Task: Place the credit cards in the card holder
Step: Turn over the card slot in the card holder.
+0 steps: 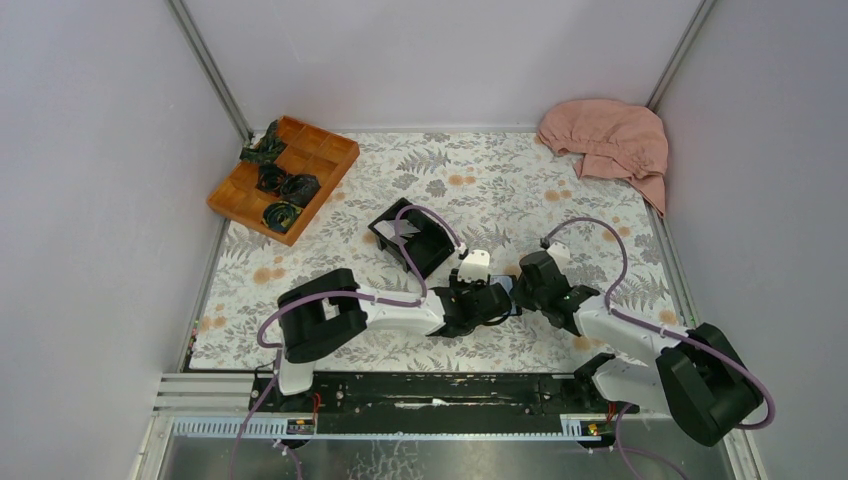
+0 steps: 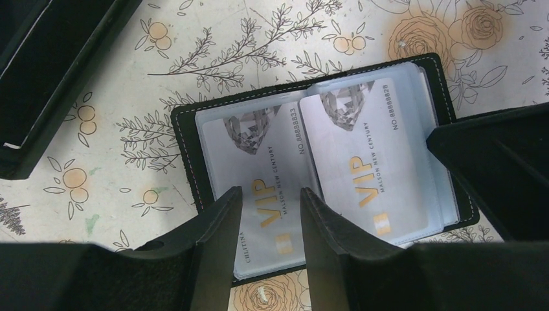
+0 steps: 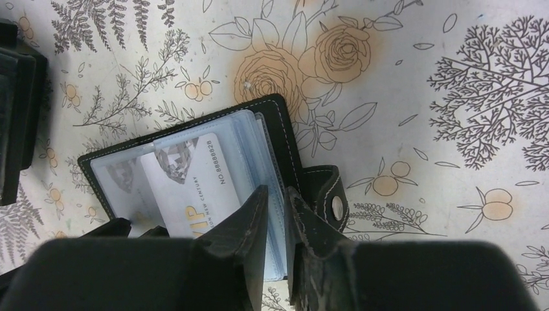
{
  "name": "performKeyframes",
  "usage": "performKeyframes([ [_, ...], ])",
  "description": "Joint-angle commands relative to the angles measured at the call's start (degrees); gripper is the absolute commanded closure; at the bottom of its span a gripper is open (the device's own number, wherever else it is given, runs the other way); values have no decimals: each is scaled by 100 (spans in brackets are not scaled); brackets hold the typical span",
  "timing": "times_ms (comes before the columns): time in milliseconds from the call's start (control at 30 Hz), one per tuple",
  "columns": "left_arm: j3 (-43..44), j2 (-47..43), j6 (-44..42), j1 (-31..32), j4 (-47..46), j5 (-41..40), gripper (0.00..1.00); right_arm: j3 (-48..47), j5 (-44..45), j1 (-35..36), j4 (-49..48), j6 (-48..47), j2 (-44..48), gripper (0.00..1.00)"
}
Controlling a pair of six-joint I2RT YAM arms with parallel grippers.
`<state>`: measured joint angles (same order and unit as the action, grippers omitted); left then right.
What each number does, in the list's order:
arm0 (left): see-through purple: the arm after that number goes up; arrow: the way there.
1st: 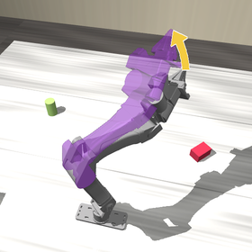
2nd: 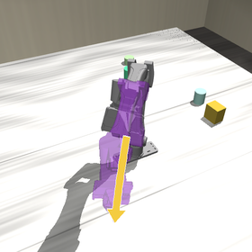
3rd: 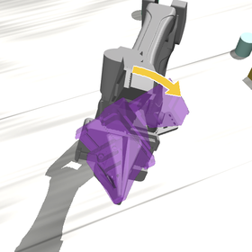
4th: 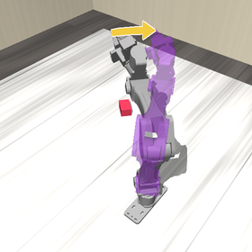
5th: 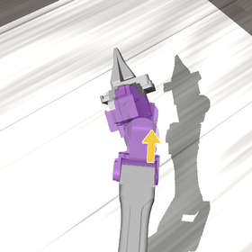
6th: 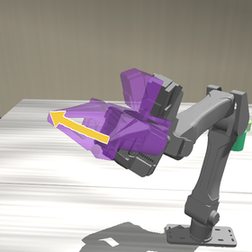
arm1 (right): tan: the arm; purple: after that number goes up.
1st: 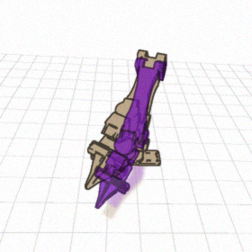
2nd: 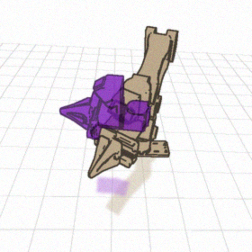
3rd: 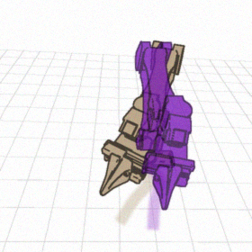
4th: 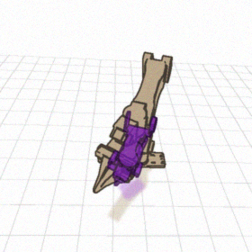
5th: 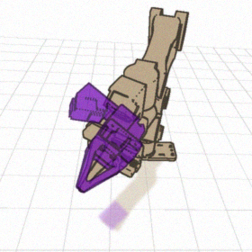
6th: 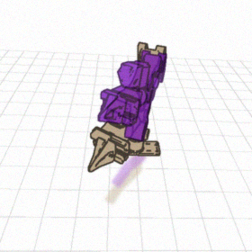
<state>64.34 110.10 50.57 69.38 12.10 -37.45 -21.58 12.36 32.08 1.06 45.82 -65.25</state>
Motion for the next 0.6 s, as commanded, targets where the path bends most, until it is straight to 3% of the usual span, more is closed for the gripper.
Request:
performKeyframes([
  [0, -310, 150, 32, 25, 104, 396, 55, -166, 272, 294, 148, -24, -296, 77],
  [567, -439, 116, 58, 23, 8, 444, 55, -120, 189, 414, 158, -42, 160, 76],
])
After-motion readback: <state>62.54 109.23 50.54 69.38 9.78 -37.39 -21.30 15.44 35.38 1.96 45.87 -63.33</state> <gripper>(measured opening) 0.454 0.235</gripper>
